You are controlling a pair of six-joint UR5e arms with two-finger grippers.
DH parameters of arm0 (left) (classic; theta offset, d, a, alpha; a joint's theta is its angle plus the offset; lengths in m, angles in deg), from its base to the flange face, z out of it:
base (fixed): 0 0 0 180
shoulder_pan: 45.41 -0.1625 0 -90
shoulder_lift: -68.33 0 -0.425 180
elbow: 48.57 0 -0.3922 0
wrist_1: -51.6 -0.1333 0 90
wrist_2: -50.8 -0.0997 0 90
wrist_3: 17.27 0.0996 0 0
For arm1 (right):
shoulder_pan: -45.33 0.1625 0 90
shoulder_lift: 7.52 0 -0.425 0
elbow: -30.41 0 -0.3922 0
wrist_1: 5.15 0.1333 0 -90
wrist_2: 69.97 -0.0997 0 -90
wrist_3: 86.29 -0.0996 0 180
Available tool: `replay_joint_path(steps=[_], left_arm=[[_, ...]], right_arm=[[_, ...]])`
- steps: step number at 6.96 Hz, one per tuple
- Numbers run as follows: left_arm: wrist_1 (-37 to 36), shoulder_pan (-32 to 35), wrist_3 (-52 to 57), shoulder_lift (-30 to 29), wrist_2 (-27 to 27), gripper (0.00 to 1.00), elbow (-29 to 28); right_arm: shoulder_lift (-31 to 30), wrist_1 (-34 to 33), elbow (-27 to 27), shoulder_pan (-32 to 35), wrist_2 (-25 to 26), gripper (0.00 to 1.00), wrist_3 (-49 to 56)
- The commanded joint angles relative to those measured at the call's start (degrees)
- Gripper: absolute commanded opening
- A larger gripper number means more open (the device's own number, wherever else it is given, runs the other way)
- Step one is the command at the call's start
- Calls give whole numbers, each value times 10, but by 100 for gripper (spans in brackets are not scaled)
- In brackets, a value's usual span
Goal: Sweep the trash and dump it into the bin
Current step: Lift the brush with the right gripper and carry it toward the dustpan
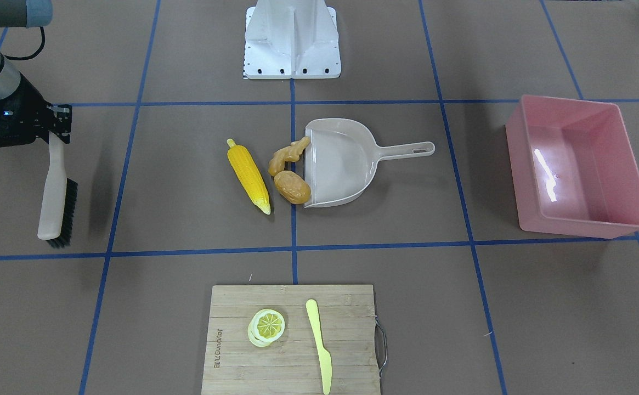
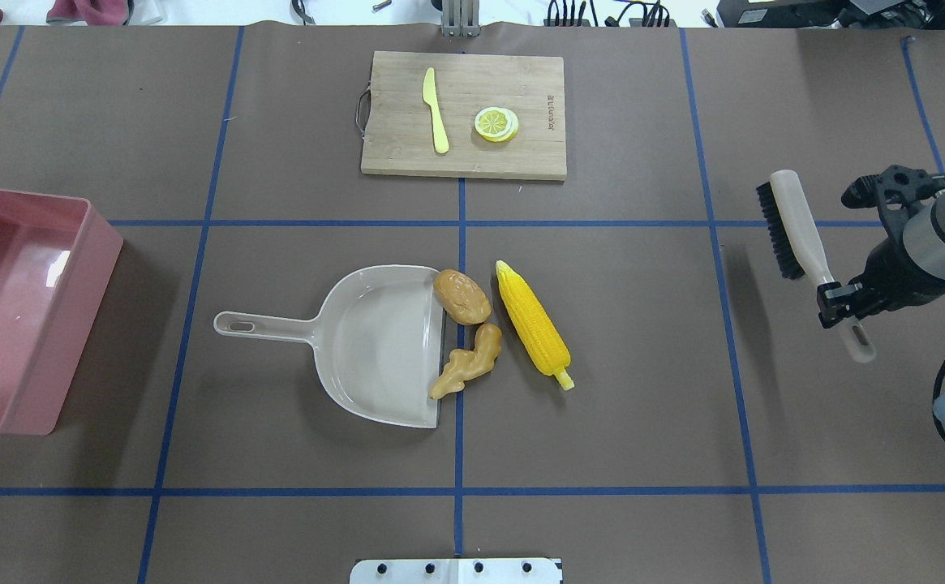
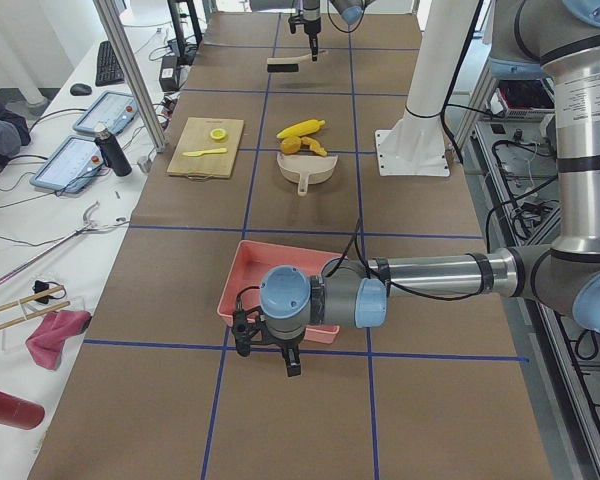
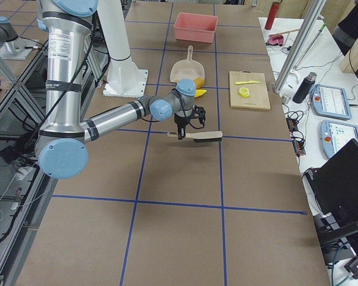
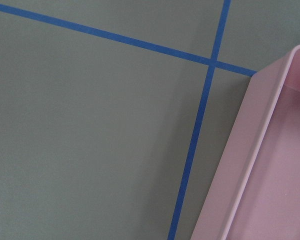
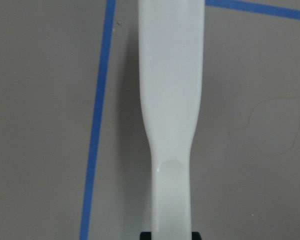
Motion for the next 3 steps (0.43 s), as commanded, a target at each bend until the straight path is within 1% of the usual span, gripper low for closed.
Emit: replay_joint_path(steps=[1, 2, 3], left_arm=[[1, -2, 1, -8, 0, 98, 3], [19, -2, 0, -8, 0, 98, 5], [25, -2, 1, -7, 0, 98, 20]], right_arm=[[88, -104, 11, -7, 31, 0, 3], [114, -132, 13, -22, 58, 0, 3], [151, -182, 12, -38, 84, 0, 7]])
